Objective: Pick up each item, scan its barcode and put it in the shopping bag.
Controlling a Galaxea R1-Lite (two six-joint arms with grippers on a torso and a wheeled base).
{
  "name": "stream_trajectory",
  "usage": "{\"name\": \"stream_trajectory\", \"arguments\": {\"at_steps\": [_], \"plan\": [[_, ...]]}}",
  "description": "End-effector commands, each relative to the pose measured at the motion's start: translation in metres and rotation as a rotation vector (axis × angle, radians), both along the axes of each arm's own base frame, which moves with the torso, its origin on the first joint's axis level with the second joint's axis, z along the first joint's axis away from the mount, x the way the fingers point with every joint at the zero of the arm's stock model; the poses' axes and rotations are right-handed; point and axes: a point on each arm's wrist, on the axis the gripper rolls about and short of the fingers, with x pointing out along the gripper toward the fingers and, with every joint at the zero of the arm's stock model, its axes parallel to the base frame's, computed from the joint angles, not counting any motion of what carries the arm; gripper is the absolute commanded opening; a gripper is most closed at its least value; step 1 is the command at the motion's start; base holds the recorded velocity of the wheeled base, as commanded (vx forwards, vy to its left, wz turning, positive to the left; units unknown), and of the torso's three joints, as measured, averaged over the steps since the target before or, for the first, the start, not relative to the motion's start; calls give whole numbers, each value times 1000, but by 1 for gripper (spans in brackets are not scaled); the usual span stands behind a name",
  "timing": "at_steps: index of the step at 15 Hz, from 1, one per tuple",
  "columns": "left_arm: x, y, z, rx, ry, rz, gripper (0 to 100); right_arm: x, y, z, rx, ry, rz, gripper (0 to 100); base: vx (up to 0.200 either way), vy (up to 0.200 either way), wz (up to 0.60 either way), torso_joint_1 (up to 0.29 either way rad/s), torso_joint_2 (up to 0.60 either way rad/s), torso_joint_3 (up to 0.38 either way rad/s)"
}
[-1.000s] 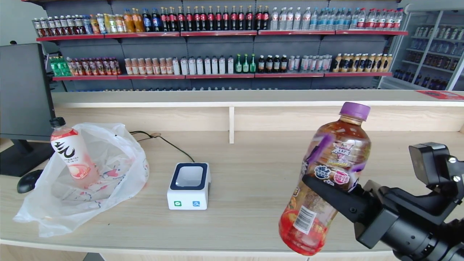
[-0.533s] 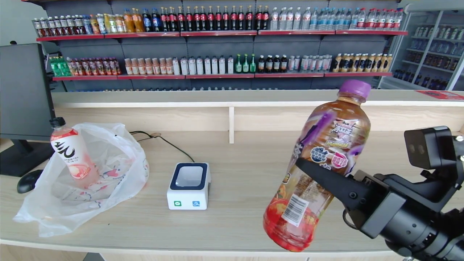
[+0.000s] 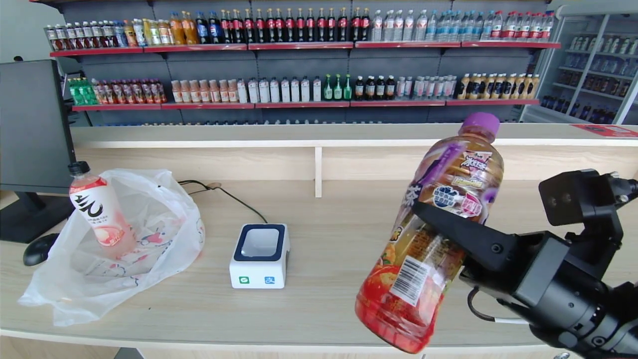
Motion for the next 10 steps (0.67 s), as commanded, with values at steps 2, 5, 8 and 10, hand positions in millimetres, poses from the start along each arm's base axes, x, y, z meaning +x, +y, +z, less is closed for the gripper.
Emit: {"name": "stream_trajectory", "arguments": {"at_steps": [2,5,8,10], "plan": [[0,0,0,0,-2,-1,100,-2,-2,13,58,-21,11,0,0,0,0,0,0,0],[0,0,0,0,-2,1,100,-13,-7,24,108,-37,43,0,0,0,0,0,0,0],[0,0,0,0,0,1,100,-17,-10,32,137,-61,49,0,0,0,0,0,0,0],[0,0,0,0,-2,1,100,-18,-9,31,137,-60,55,0,0,0,0,0,0,0]]}}
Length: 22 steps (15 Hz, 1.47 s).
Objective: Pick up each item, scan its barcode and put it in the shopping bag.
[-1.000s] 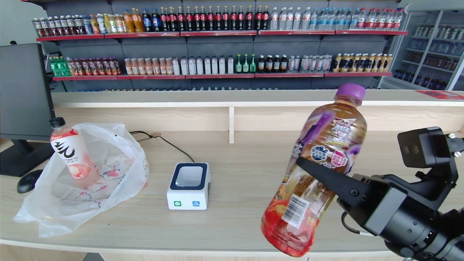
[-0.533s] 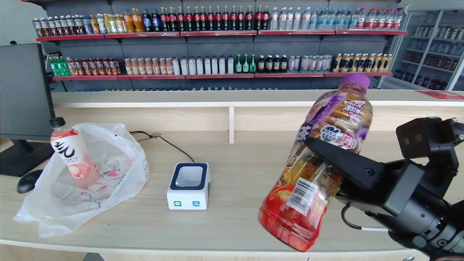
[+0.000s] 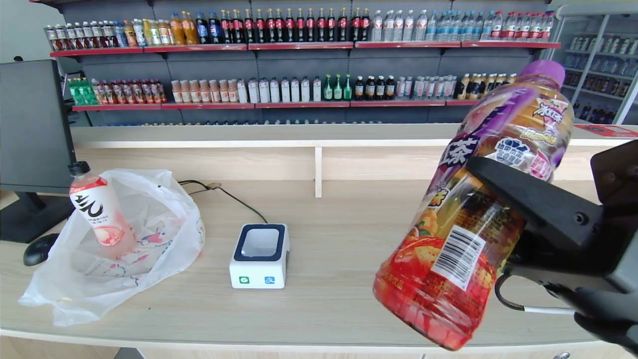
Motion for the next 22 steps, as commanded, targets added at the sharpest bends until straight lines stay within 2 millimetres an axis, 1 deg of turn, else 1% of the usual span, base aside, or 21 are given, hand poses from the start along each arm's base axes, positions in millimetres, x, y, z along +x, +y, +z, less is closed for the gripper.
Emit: {"name": "stream_trajectory", "arguments": {"at_steps": [1,4,6,8,14,22], "plan": [[0,0,0,0,1,1,100,-4,2,2,6,-5,22,0,0,0,0,0,0,0],[0,0,0,0,1,1,100,-10,11,6,19,-18,75,0,0,0,0,0,0,0],[0,0,0,0,1,1,100,-7,15,7,21,-20,76,0,0,0,0,0,0,0],[0,0,0,0,1,1,100,-7,15,7,20,-19,76,0,0,0,0,0,0,0],[0,0,0,0,1,1,100,-6,18,15,45,-40,83,0,0,0,0,0,0,0],[0,0,0,0,1,1,100,-7,19,13,35,-38,90,0,0,0,0,0,0,0]]}}
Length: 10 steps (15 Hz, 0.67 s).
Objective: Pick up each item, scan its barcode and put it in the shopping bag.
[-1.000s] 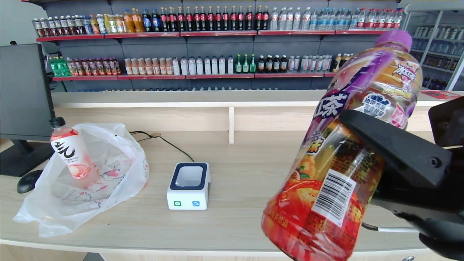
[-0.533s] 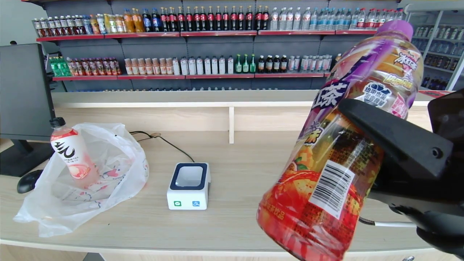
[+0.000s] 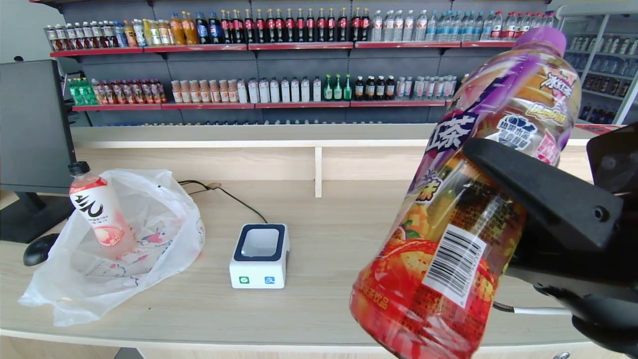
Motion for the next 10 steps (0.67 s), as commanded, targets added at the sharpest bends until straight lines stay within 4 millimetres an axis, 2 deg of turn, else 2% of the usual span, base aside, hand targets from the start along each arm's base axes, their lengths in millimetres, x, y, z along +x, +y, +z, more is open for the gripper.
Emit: {"name": "stream_trajectory", "arguments": {"at_steps": [1,5,8,9,10], "plan": [[0,0,0,0,0,1,100,0,1,-2,-11,-6,-5,0,0,0,0,0,0,0],[0,0,0,0,0,1,100,-1,0,-10,-118,-134,-94,0,0,0,0,0,0,0],[0,0,0,0,-1,1,100,-3,-3,-24,-232,-221,-156,0,0,0,0,0,0,0],[0,0,0,0,0,1,100,-4,-4,-40,-352,-308,-189,0,0,0,0,0,0,0],[0,0,0,0,0,1,100,-6,-5,-47,-413,-369,-195,0,0,0,0,0,0,0]]}}
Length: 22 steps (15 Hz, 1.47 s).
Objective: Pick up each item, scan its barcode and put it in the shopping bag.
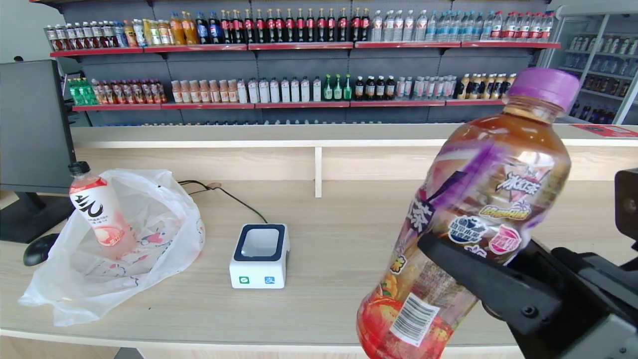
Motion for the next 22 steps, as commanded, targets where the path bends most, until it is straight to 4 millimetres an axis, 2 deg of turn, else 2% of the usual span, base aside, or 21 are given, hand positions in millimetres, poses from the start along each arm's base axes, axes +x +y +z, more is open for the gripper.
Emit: {"name": "stream_trajectory", "arguments": {"at_steps": [1,3,5,7,9,13,15,19,22], "plan": [[0,0,0,0,0,1,100,-1,-2,-16,-89,-20,-2,0,0,0,0,0,0,0],[0,0,0,0,0,1,100,7,-2,-19,-181,-165,-90,0,0,0,0,0,0,0],[0,0,0,0,0,1,100,20,-1,-19,-228,-239,-167,0,0,0,0,0,0,0],[0,0,0,0,-2,1,100,48,-12,-24,-346,-314,-415,0,0,0,0,0,0,0],[0,0,0,0,0,1,100,53,-14,-30,-368,-243,-544,0,0,0,0,0,0,0],[0,0,0,0,0,1,100,62,-13,-30,-351,-179,-672,0,0,0,0,0,0,0],[0,0,0,0,0,-1,100,61,-24,-39,-352,-99,-714,0,0,0,0,0,0,0],[0,0,0,0,-2,1,100,57,-40,-30,-271,-68,-750,0,0,0,0,0,0,0],[0,0,0,2,0,-1,100,54,-49,-39,-303,-30,-772,0,0,0,0,0,0,0]]}}
